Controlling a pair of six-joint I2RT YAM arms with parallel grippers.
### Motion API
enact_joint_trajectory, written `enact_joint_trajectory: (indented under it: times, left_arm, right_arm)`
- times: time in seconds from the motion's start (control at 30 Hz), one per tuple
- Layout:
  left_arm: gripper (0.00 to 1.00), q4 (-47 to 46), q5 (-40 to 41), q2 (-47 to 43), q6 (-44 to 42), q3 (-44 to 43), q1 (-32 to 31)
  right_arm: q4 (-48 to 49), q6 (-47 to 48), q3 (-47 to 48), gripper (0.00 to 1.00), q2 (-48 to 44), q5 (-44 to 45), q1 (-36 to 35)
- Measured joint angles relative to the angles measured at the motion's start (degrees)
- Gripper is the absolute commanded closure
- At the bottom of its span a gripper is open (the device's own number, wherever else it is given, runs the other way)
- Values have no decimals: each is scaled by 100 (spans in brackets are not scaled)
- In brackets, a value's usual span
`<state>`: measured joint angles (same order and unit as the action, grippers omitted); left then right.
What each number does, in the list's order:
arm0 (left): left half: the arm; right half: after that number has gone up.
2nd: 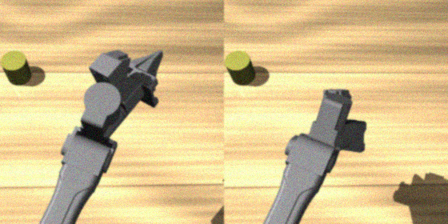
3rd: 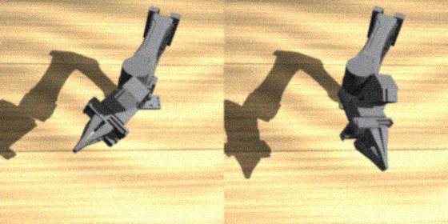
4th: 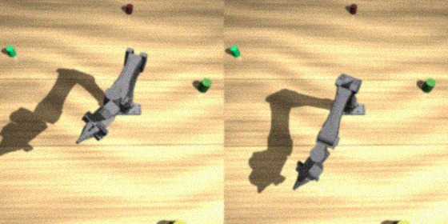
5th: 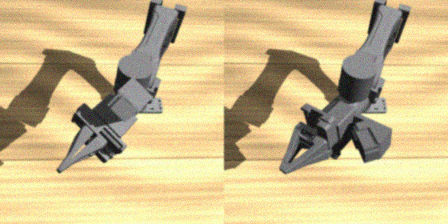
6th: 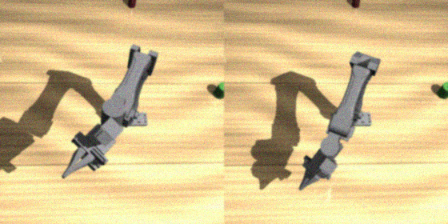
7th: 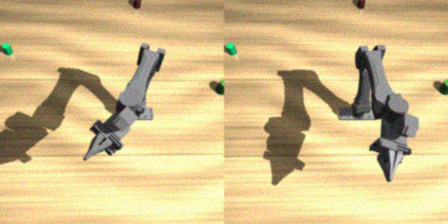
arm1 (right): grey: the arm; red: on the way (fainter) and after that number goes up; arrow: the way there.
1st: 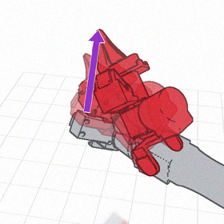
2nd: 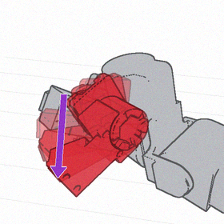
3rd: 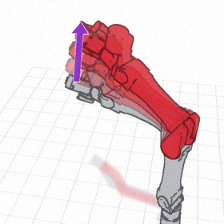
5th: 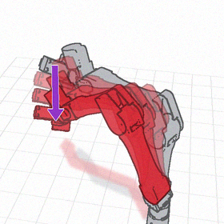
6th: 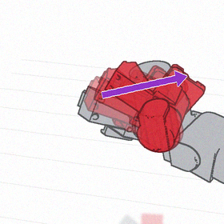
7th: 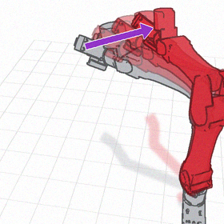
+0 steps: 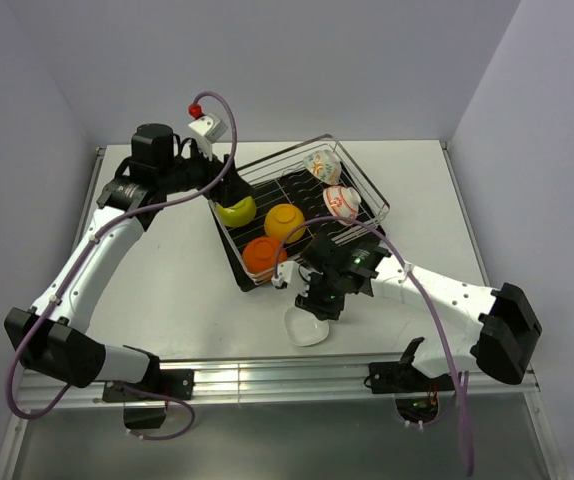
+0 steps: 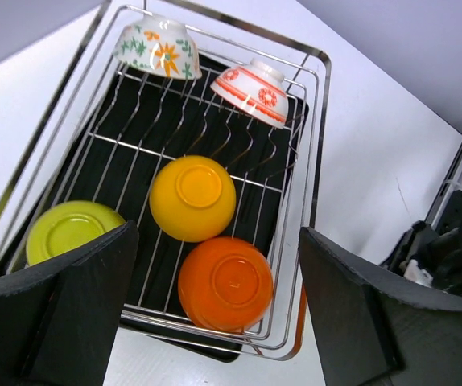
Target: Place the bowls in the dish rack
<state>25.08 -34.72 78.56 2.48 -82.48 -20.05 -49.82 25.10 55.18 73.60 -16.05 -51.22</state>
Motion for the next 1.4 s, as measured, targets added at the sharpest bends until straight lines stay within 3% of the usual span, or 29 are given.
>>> enact_joint_trajectory:
  times: [0.27, 0.73, 0.8, 1.17, 1.4]
  left_arm:
    - [12, 46, -85, -33, 44, 297, 11]
    - [12, 48, -179, -48, 92, 343, 11]
    - [12, 52, -197, -48, 116, 354, 11]
    - [12, 96, -256, -151, 120, 393, 11]
    - [12, 133, -297, -350, 122, 579, 11]
  right_arm:
    - [426, 313, -538, 53, 212, 411, -7]
    - [977, 114, -535, 39, 772, 688, -7]
    - [1027, 107, -535, 39, 859, 726, -7]
    - [1069, 107, -391, 63, 1075, 476, -2]
    - [1069, 201, -387, 64, 938, 116, -2]
